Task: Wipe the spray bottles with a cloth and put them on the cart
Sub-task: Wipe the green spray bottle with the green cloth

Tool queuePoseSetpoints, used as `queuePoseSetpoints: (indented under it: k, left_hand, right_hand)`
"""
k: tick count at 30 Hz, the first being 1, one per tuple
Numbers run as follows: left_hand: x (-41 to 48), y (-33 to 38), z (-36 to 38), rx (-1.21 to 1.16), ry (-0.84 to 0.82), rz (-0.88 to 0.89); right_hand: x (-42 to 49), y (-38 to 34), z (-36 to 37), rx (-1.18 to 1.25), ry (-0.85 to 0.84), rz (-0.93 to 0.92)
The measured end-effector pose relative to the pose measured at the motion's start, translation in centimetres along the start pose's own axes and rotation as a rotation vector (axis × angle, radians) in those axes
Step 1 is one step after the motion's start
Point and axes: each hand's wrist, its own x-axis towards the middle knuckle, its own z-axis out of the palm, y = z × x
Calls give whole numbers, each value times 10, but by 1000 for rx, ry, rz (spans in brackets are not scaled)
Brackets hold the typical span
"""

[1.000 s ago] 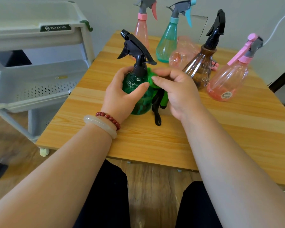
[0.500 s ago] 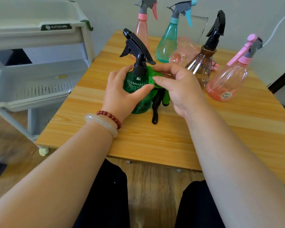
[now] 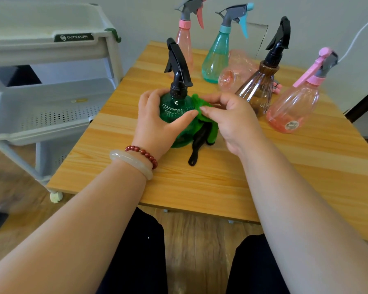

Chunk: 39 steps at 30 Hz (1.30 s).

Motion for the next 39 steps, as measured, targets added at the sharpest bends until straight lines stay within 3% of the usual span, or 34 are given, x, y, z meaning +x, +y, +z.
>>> queuePoseSetpoints:
  k: [4, 9, 14, 19, 26, 31, 39]
  left_hand:
    - [1, 1, -1, -2, -2, -23]
    - [0, 2, -1, -5, 1, -19]
    - [0, 2, -2, -18, 11, -24]
    - [0, 1, -1, -79, 3, -42]
    - [0, 2, -1, -91, 6, -64]
    - [-1, 3, -1, -98, 0, -52]
    - [-1, 5, 0, -18, -4, -50]
  right_hand:
    - [-2, 4, -5, -124, -16, 98]
    - [-3, -5, 0, 5, 28, -37]
    - [-9, 6, -4, -264, -42, 66]
    - [-5, -3, 0, -62, 80, -51]
    - [-8, 8, -2, -273, -37, 103]
    - [-3, -5, -1, -63, 58, -56]
    - [-9, 4, -4, -347, -67, 98]
